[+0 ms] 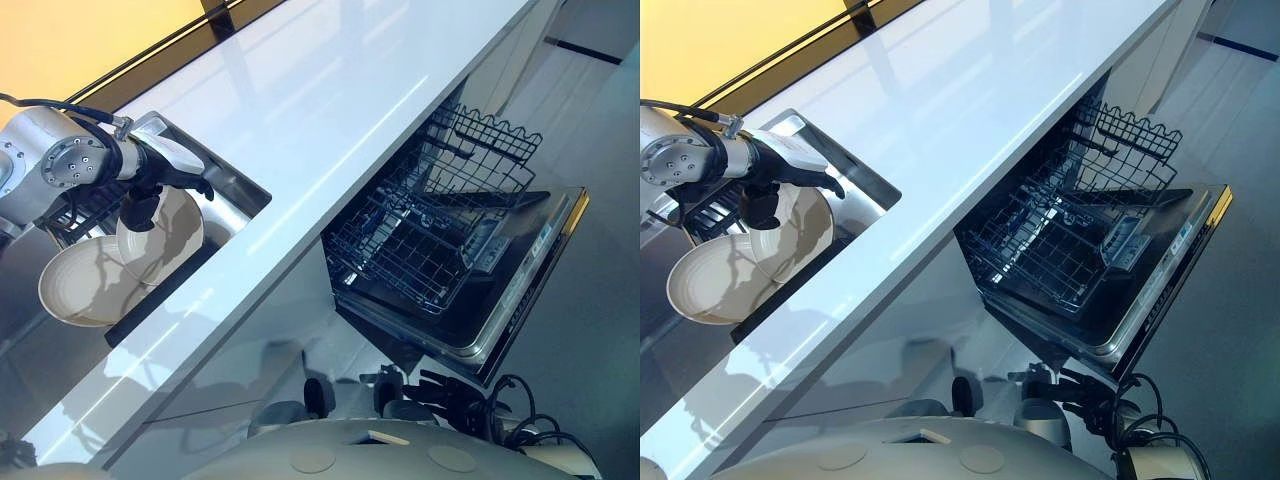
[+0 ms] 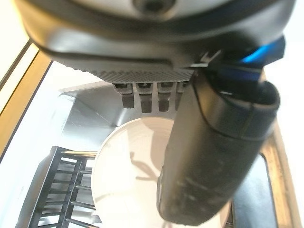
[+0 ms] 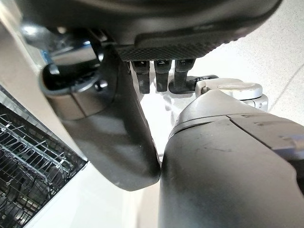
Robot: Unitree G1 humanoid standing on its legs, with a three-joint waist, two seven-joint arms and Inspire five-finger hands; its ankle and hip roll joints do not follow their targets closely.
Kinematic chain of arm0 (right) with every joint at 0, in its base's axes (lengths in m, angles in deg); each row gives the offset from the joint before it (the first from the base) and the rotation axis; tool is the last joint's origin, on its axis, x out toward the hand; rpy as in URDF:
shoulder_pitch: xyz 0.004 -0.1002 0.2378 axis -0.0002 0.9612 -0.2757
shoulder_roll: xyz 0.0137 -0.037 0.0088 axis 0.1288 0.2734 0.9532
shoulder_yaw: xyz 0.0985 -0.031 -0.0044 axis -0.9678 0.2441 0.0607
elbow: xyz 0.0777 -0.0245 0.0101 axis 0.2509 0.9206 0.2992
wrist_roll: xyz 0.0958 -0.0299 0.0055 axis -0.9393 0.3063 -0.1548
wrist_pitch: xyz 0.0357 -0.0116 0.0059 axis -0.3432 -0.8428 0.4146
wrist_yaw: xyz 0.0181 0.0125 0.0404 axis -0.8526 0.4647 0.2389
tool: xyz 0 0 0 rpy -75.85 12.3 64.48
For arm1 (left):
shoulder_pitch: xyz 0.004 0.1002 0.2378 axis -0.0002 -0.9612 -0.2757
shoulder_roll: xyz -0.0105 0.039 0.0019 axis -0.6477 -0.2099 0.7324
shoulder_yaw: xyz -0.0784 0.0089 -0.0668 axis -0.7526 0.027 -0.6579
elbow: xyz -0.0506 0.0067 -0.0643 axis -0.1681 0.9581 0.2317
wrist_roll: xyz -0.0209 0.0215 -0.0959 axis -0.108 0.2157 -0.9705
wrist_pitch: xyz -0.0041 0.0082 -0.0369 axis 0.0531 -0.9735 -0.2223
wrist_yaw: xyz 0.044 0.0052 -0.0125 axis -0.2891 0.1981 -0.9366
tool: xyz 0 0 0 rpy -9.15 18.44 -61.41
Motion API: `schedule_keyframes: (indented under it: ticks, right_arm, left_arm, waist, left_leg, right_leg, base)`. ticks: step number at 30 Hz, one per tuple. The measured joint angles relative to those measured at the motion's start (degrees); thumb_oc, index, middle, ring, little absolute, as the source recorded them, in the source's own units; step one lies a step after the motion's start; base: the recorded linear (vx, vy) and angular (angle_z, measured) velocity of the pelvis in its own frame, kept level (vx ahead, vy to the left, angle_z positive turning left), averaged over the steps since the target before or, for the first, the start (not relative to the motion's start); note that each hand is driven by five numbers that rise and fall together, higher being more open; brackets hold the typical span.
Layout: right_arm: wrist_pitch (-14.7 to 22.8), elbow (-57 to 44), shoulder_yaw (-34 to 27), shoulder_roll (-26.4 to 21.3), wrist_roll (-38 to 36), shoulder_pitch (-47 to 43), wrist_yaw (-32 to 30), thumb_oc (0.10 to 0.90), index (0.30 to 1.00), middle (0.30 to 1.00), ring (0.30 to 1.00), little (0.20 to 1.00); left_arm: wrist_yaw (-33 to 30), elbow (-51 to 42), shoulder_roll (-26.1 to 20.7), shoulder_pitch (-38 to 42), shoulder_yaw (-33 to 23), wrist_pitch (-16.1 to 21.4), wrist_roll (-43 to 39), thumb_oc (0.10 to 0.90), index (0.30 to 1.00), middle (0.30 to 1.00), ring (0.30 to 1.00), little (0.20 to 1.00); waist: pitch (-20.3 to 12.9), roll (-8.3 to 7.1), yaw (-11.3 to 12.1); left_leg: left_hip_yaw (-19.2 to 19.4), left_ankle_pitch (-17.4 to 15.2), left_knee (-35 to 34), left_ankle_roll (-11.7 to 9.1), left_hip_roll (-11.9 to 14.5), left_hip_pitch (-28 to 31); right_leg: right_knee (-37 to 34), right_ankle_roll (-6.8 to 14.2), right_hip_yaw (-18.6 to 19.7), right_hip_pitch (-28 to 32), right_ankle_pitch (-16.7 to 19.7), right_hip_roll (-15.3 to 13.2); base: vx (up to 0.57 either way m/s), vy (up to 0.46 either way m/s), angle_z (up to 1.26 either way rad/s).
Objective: Pick up plates and place into dishwasher.
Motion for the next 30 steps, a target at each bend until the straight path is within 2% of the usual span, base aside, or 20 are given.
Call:
schedule_keyframes:
  ticks: [11,30]
  right_arm:
    - [0.02,-0.01,0.0,-0.05,0.01,0.01,0.07,0.8,0.9,0.9,0.9,0.9]
    - [0.93,-0.25,-0.02,-0.79,0.0,-0.17,0.24,0.8,0.9,0.9,0.9,0.9]
  left_arm:
    - [-0.12,-0.71,0.05,-0.01,-0.02,0.01,-1.72,0.8,0.9,0.9,0.9,0.9]
    - [-0.06,-1.48,0.73,-0.01,-0.01,0.2,-1.48,0.8,0.9,0.9,0.9,0.9]
  waist:
    - [0.05,0.11,-0.06]
    - [0.68,1.6,-1.38]
  left_leg:
    - [0.02,0.0,-0.02,0.0,0.0,0.08]
    - [0.36,0.0,0.04,0.01,-0.03,0.12]
  right_leg:
    - [0.0,0.0,0.06,0.05,0.01,-0.01]
    - [0.22,0.07,0.37,-0.19,0.06,0.01]
  base:
    - [0.0,0.0,0.0]
    - [0.0,0.0,0.0]
